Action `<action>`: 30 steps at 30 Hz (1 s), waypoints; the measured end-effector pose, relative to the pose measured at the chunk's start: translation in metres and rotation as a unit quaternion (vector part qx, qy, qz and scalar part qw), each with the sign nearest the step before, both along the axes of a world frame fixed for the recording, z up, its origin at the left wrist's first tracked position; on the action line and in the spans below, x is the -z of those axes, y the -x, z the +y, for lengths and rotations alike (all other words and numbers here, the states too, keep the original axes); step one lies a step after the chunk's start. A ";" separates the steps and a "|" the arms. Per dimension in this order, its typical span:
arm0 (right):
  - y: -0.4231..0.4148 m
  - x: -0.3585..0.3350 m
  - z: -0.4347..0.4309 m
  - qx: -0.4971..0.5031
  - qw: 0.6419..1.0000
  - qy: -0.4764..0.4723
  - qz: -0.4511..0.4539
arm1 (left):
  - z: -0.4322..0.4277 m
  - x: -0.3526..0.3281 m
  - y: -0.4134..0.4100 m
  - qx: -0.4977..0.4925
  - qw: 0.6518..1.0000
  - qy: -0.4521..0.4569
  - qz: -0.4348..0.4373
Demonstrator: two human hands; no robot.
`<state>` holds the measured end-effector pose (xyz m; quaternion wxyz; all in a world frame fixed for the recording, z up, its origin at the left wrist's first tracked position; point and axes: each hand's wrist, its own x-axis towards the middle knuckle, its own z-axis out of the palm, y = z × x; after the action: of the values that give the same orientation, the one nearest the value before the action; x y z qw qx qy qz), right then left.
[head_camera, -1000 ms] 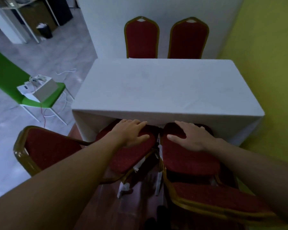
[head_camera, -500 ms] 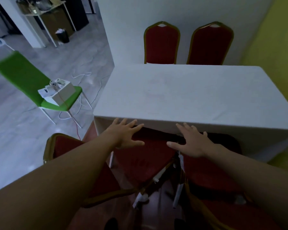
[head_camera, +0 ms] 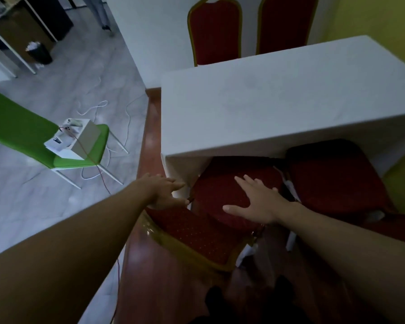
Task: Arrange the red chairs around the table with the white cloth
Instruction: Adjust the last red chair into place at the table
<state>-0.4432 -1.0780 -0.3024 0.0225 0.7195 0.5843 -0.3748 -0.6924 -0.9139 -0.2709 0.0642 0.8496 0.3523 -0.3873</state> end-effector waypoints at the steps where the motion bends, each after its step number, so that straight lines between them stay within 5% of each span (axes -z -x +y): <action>1: 0.014 0.001 -0.002 -0.001 1.000 0.006 0.015 | 0.002 0.001 0.009 -0.010 1.000 0.014 0.005; 8: 0.087 0.011 -0.023 -0.061 0.989 0.027 0.129 | -0.003 0.000 0.060 -0.014 0.985 0.169 -0.042; 17: 0.150 0.027 -0.036 -0.082 0.992 0.015 0.092 | -0.007 0.015 0.078 0.177 0.983 0.045 -0.009; 26: 0.165 0.030 -0.027 -0.079 0.988 0.001 0.131 | -0.006 0.011 0.096 0.178 0.984 -0.003 0.005; 30: 0.109 0.029 -0.059 -0.080 0.990 0.025 0.114 | -0.034 0.012 0.045 0.199 0.977 0.020 -0.071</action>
<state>-0.5525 -1.1375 -0.3318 0.0034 0.6220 0.6291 -0.4661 -0.7370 -0.9480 -0.2832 0.0279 0.9267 0.1627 -0.3377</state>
